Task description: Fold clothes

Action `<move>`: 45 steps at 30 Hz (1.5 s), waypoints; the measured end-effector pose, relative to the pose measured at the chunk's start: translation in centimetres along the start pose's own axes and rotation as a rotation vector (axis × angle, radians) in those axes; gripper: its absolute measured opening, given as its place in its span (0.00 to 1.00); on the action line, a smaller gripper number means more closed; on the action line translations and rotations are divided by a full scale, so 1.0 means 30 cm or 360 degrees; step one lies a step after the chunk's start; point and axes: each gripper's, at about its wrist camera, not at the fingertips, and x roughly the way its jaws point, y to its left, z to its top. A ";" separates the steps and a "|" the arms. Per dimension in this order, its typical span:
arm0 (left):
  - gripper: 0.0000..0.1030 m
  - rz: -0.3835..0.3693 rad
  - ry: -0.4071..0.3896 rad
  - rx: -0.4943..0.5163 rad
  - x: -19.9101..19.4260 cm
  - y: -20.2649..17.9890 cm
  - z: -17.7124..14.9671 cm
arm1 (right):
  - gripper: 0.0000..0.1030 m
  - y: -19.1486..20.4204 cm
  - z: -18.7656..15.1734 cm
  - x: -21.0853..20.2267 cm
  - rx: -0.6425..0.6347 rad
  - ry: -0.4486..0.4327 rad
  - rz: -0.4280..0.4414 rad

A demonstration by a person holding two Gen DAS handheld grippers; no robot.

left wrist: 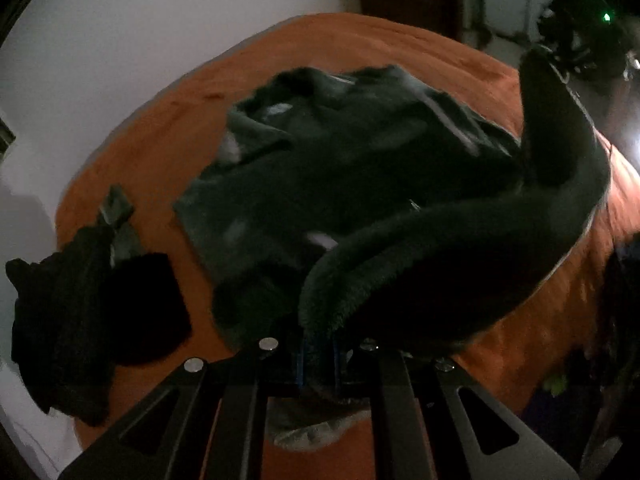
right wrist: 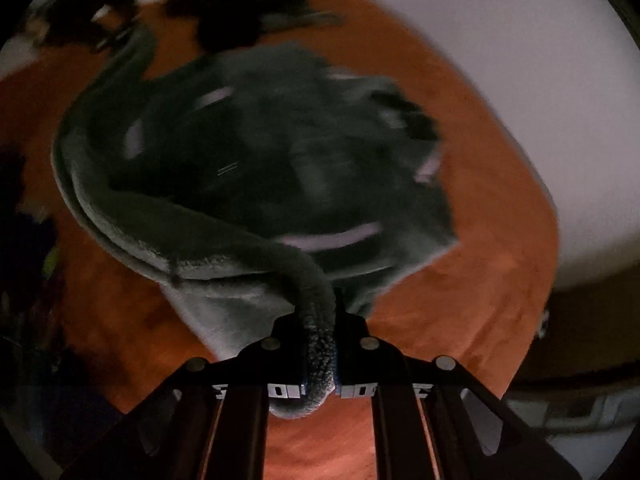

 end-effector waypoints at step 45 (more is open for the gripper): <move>0.73 -0.0179 0.0254 -0.1001 0.705 0.688 0.217 | 0.55 -0.799 -0.118 0.709 0.1661 -0.0053 0.0479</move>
